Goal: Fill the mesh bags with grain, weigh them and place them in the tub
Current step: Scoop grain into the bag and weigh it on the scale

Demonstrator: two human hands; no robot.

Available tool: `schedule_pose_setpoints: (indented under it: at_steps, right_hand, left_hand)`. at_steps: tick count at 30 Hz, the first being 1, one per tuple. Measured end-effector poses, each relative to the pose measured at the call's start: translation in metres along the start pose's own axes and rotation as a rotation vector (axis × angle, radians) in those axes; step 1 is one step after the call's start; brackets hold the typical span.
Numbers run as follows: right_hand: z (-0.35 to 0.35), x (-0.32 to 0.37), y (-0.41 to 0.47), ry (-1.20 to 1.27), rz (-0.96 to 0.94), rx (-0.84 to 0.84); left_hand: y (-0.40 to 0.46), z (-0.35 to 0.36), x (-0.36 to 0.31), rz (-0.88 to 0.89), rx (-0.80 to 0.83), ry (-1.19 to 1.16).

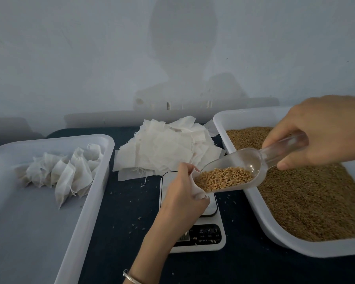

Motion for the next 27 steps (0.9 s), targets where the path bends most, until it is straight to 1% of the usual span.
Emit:
schedule_pose_setpoints:
  at_steps: [12, 21, 27]
  right_hand:
    - [0.0014, -0.0004, 0.001, 0.014, -0.039, -0.009]
    - [0.001, -0.0014, -0.0002, 0.011, -0.017, 0.024]
    - [0.004, -0.0055, -0.0015, 0.005, -0.038, 0.001]
  left_hand:
    - [0.0007, 0.0008, 0.0037, 0.014, 0.007, -0.057]
    - [0.0008, 0.002, 0.0065, 0.005, 0.001, -0.076]
    - [0.0001, 0.0016, 0.0084, -0.002, -0.003, -0.085]
Point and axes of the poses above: each hand's wrist, its own y-axis towards the middle knuckle, its own z-axis out of the palm, x = y × z, the point moved 4 cm from there along y, towards the middle knuckle, and after that the axes turned 6 degrees about -z, right-handed, at the moved point
